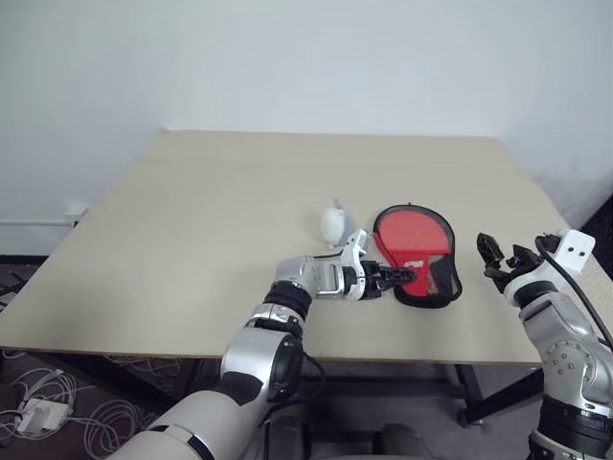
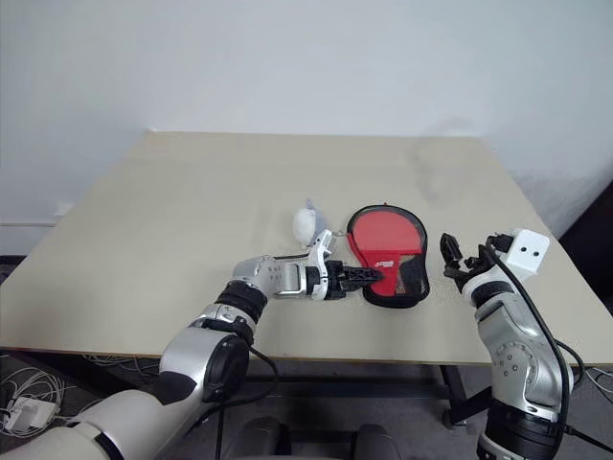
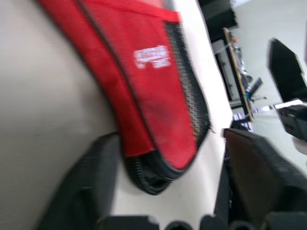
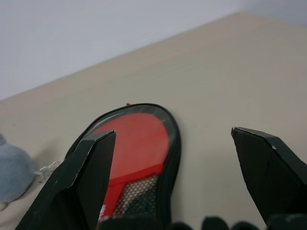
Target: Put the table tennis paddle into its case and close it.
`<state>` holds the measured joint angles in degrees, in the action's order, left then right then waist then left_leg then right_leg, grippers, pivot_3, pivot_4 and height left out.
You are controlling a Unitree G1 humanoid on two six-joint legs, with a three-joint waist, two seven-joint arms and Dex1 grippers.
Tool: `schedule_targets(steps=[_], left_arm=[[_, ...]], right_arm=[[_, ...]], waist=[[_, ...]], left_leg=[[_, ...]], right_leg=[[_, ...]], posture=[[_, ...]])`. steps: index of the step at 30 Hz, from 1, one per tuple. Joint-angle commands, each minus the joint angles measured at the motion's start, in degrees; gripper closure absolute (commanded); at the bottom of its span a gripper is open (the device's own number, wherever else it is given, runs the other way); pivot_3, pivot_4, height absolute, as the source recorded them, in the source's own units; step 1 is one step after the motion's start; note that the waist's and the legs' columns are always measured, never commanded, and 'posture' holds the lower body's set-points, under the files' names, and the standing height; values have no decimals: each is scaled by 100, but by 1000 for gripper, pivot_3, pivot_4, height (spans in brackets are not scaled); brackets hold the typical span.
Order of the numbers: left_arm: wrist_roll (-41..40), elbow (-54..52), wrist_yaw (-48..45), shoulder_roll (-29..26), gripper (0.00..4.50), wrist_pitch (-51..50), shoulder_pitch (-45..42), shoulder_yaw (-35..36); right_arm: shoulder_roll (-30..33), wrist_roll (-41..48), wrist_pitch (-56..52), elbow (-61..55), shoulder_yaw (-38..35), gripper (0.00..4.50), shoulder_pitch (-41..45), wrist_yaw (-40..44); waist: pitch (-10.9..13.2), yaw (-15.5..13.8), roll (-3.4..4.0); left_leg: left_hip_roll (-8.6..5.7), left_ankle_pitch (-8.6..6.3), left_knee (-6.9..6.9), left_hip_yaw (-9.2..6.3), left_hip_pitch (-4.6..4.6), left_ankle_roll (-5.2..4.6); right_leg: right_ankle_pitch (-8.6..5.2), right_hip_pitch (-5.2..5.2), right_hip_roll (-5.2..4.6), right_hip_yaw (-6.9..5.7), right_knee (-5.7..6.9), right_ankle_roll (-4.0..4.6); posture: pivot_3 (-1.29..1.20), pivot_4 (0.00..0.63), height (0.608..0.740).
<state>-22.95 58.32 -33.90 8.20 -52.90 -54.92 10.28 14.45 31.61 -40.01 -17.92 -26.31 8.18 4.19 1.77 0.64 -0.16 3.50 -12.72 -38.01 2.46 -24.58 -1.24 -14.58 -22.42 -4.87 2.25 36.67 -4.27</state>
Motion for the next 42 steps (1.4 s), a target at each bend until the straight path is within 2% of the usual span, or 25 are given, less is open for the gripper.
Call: schedule_targets(steps=[1, 6, 7, 12, 17, 24, 27, 29, 36, 41, 42], left_arm=[[10, 177, 221, 306, 2365, -40, -198, 8], [-48, 106, 520, 410, 4236, -207, -330, 29], [-109, 117, 612, 417, 4473, -267, -362, 103], [-246, -75, 668, 299, 4473, -652, -399, 201], [-463, -667, 331, -108, 4473, -1856, -359, 133], [-1097, -2509, 29, -611, 4473, -3855, 405, -628], [-1949, -2959, -63, -1141, 4473, -3960, 822, -1892], [-2505, -3130, 48, -1420, 4473, -3960, 994, -2395], [-4168, -3367, 1101, -1755, 4473, -3960, 1268, -2802], [-4696, -3530, 1746, -1815, 4473, -3960, 1377, -2736], [-4808, -3470, 1892, -1818, 4241, -3960, 1390, -2696]], right_arm=[[58, 79, 68, -26, -145, 312, 75, -81], [35, 121, 38, 18, -157, 312, 81, -160], [37, 117, 35, 37, -159, 312, 80, -176], [30, 103, 56, 26, -162, 312, 43, -257], [18, 94, 70, -45, -134, 312, 14, -323], [4, 44, 69, -65, -46, 312, -27, -370], [23, 78, 13, -100, -13, 312, -39, -362], [54, 70, -15, -109, 23, 312, -41, -357], [86, 48, -74, -39, 91, 312, -23, -335], [64, 35, -101, -23, 173, 312, -9, -331], [63, 34, -96, -19, 182, 312, -10, -331]], waist=[[0, 1, 0], [0, 2, 1], [0, 4, 1], [2, 45, 5], [5, 64, 8], [5, 112, 22], [4, 115, 23], [4, 112, 24], [4, 110, 24], [4, 110, 23], [4, 109, 24]], left_leg=[[0, 0, 1, 1, 0, 0], [0, 0, 1, 1, -1, 0], [0, 0, 1, 0, 0, 0], [0, 0, 3, 1, 0, 0], [-1, 0, 6, 1, -2, 0], [0, 1, 14, 0, 0, 1], [0, 1, 12, -2, 0, 2], [0, 1, 11, -3, 0, 2], [1, 1, 9, -4, 0, 1], [0, 1, 8, -3, 0, 1], [0, 1, 8, -3, 0, 1]], right_leg=[[0, 0, 0, 0, 0, 0], [0, -2, 0, 1, 1, 0], [0, -1, 0, 0, 1, 0], [0, -3, 0, 1, 2, 0], [-1, -7, 0, 2, 2, -1], [-1, -10, 1, 5, 6, -1], [-1, -8, 1, 5, 8, 0], [-1, -9, 1, 6, 9, 0], [-1, -8, 0, 5, 9, 1], [-1, -8, 0, 5, 9, 1], [-1, -8, 0, 5, 9, 1]], posture=[[0, 0, 728], [0, 0, 728], [0, 0, 728], [0, 0, 728], [0, 0, 728], [0, 0, 728], [0, 0, 728], [0, 0, 728], [0, 0, 728], [0, 0, 728], [0, 0, 728]])
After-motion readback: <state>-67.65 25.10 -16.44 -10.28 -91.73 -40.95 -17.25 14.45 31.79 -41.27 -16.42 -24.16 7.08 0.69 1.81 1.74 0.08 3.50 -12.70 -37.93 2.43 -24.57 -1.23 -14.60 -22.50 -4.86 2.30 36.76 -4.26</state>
